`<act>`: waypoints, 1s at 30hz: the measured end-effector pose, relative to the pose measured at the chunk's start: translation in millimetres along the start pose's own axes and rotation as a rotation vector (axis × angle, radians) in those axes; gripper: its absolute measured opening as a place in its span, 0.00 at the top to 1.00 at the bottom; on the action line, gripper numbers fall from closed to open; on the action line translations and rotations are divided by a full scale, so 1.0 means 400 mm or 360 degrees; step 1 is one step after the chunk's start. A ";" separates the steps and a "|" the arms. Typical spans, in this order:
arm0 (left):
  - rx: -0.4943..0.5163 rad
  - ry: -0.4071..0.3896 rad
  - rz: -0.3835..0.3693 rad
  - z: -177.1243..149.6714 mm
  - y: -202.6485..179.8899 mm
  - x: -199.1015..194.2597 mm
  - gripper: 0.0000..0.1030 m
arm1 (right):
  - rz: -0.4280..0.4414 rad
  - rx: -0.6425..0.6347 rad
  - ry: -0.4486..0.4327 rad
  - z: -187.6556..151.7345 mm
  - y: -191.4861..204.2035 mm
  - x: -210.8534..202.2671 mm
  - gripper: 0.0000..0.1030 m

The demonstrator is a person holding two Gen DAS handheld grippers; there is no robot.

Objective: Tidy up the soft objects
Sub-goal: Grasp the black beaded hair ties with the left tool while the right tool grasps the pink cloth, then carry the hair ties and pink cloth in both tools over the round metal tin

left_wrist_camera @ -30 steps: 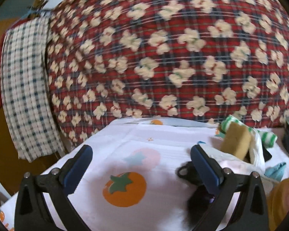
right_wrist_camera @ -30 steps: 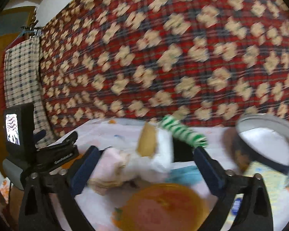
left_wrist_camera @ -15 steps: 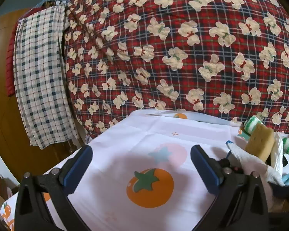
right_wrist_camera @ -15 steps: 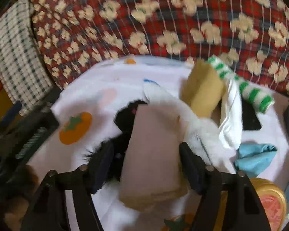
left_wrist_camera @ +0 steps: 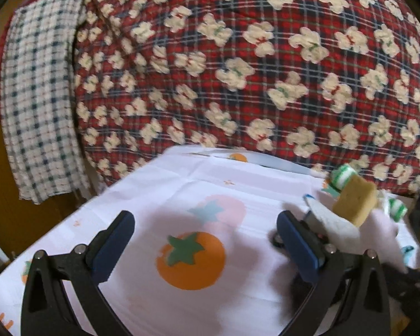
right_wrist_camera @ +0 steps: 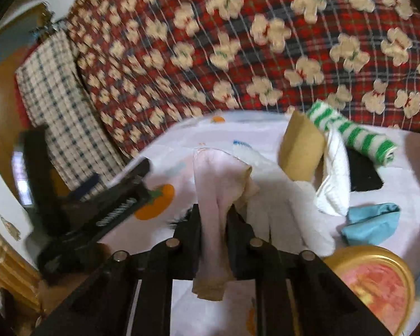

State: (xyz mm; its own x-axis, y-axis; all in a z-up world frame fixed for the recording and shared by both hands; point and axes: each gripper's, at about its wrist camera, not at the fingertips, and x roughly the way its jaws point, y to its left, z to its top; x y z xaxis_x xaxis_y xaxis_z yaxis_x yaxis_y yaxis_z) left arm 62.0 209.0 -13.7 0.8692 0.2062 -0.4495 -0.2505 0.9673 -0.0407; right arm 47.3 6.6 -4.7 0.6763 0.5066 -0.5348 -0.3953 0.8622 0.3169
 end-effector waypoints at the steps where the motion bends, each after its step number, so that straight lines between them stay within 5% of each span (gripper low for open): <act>1: 0.0006 0.0008 -0.0033 -0.002 -0.007 0.000 0.00 | 0.0017 0.0004 -0.0027 -0.003 -0.005 -0.017 0.83; 5: 0.0078 0.0105 -0.0254 -0.015 -0.064 0.009 0.00 | -0.0006 -0.0034 -0.0162 -0.028 -0.016 -0.099 0.83; 10: 0.0184 0.0254 -0.0375 -0.031 -0.154 0.037 0.02 | -0.0123 -0.0140 -0.0322 -0.060 -0.011 -0.170 0.83; 13: 0.0263 0.0377 -0.0333 -0.042 -0.197 0.073 0.20 | -0.0144 -0.0195 -0.0383 -0.067 -0.003 -0.193 0.83; 18: 0.0225 0.0548 -0.0333 -0.054 -0.195 0.126 0.34 | -0.0132 -0.0196 -0.0379 -0.072 -0.007 -0.195 0.83; 21: 0.0170 0.0578 -0.0413 -0.061 -0.185 0.135 0.61 | -0.0138 -0.0173 -0.0366 -0.074 -0.014 -0.191 0.83; 23: 0.0161 0.0588 -0.0487 -0.065 -0.186 0.136 0.71 | -0.0144 -0.0163 -0.0361 -0.078 -0.018 -0.187 0.83; 30: 0.0149 0.0409 -0.0405 -0.049 -0.175 0.082 0.91 | -0.0168 -0.0230 -0.0369 -0.093 -0.003 -0.176 0.83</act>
State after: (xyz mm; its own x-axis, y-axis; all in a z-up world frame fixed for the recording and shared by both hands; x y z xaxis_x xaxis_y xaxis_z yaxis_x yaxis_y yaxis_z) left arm 99.6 145.2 -43.2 0.7603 -0.0751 -0.6452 0.0105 0.9946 -0.1034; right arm -22.9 -30.0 3.5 0.8359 0.4141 -0.3603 -0.3882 0.9100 0.1454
